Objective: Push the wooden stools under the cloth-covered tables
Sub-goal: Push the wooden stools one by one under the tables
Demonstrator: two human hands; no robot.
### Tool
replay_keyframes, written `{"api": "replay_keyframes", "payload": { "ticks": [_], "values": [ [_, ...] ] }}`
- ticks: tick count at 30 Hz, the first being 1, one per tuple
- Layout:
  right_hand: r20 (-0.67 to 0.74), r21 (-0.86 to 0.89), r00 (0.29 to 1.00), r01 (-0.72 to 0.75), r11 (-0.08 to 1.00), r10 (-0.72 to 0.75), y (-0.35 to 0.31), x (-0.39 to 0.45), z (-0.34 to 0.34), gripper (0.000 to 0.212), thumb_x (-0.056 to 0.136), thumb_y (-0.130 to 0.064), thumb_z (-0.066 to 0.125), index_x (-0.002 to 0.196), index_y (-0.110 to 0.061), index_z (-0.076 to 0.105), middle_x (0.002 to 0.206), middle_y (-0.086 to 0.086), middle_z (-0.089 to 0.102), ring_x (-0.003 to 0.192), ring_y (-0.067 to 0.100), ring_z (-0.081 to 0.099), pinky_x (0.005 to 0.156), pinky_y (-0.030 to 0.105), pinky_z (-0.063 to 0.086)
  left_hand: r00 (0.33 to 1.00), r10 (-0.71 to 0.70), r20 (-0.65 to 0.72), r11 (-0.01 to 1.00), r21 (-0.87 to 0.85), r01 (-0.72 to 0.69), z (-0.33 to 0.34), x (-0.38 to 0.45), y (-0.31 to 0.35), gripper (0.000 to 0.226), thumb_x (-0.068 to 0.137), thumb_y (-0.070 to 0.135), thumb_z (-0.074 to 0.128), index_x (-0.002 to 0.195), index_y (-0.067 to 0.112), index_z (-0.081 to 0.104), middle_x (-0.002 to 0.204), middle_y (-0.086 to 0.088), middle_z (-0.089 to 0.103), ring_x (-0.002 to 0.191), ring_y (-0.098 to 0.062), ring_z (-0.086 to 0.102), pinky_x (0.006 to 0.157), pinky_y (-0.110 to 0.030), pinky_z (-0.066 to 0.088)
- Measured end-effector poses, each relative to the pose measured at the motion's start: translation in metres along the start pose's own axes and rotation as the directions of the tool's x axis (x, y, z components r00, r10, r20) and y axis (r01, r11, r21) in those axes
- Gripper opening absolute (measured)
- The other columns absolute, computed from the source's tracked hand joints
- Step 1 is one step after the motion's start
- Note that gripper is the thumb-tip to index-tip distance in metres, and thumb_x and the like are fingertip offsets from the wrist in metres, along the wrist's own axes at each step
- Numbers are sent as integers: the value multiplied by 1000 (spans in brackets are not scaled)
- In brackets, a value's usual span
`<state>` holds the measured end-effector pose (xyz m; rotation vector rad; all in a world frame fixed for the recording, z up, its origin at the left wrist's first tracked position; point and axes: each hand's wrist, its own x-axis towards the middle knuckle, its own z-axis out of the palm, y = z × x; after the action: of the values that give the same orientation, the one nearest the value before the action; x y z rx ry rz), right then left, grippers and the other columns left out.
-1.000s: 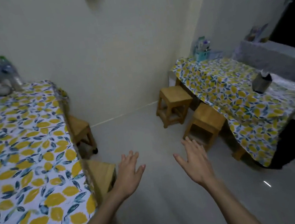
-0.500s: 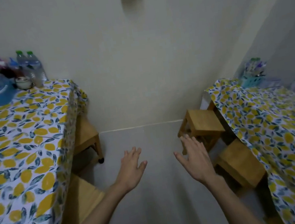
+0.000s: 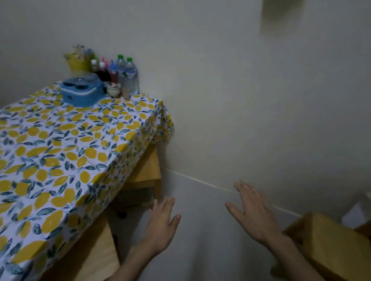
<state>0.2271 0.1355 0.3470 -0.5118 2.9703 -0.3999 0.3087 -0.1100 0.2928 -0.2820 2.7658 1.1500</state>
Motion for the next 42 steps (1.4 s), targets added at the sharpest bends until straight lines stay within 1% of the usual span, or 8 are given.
{"api": "replay_keyframes", "payload": {
  "ticks": [7, 10, 14, 19, 22, 29, 35, 42],
  "values": [
    [173, -15, 951, 262, 965, -255, 23, 125, 7, 93, 74, -73, 7, 152, -21, 19, 161, 1, 16, 148, 16, 7, 119, 35, 1, 955, -258, -147, 966, -38, 256, 22, 35, -13, 60, 98, 45, 29, 151, 22, 11, 160, -1, 0, 145, -21, -14, 116, -39, -5],
    [236, -2, 903, 369, 929, -358, 13, 184, 25, 94, 74, -74, 6, 152, -22, 17, 161, -1, 15, 148, 15, 6, 119, 35, 0, 947, -257, -192, 964, 18, 265, 24, 67, -36, 85, 81, 69, 6, 151, 22, 11, 160, 1, -1, 139, -14, -19, 113, -34, -10],
    [340, -22, 824, 488, 873, -452, -2, 265, 63, 111, 64, -88, -11, 152, -23, 13, 161, -2, 11, 148, 14, 4, 117, 31, -2, 908, -329, -258, 942, -22, 335, 26, 127, -74, 99, 71, 77, -9, 151, 21, 8, 158, 5, -6, 140, -16, -22, 112, -33, -13],
    [436, 8, 752, 546, 838, -494, -20, 368, 113, 97, 72, -75, 6, 152, -21, 17, 161, -1, 11, 149, 15, 4, 118, 33, 0, 864, -433, -257, 901, -91, 425, 30, 217, -123, 99, 71, 79, -12, 151, 21, 3, 154, 9, -14, 141, -15, -24, 113, -31, -14],
    [486, 40, 705, 573, 819, -517, -25, 424, 152, 105, 69, -84, 0, 153, -22, 12, 162, -2, 6, 148, 12, -2, 117, 29, -5, 857, -450, -250, 892, -72, 447, 38, 271, -152, 85, 82, 67, -2, 151, 18, 4, 152, 9, -15, 142, -14, -21, 114, -31, -13],
    [560, 129, 599, 620, 774, -573, -32, 504, 305, 90, 79, -68, 13, 151, -14, 17, 161, 4, 13, 148, 18, 6, 120, 34, 2, 858, -465, -220, 883, -37, 469, 104, 375, -245, 59, 94, 43, 9, 151, 25, 9, 156, 8, -10, 143, -16, -18, 118, -37, -10],
    [498, 190, 500, 734, 652, -708, -22, 543, 440, 84, 82, -64, 29, 151, -16, 19, 161, 4, 9, 149, 22, 4, 119, 44, 8, 807, -504, -308, 849, -6, 528, 157, 427, -322, 58, 98, 41, 19, 151, 22, 3, 158, 3, -10, 145, -17, -18, 115, -33, -13],
    [416, 164, 351, 878, 449, -839, -13, 559, 502, 86, 86, -57, 46, 150, -6, 21, 161, 13, 13, 149, 27, 5, 120, 48, 11, 737, -552, -390, 807, -27, 590, 186, 450, -336, 60, 95, 50, 6, 151, 29, 5, 160, 8, -8, 145, -11, -18, 114, -37, -12]
  ]
}}
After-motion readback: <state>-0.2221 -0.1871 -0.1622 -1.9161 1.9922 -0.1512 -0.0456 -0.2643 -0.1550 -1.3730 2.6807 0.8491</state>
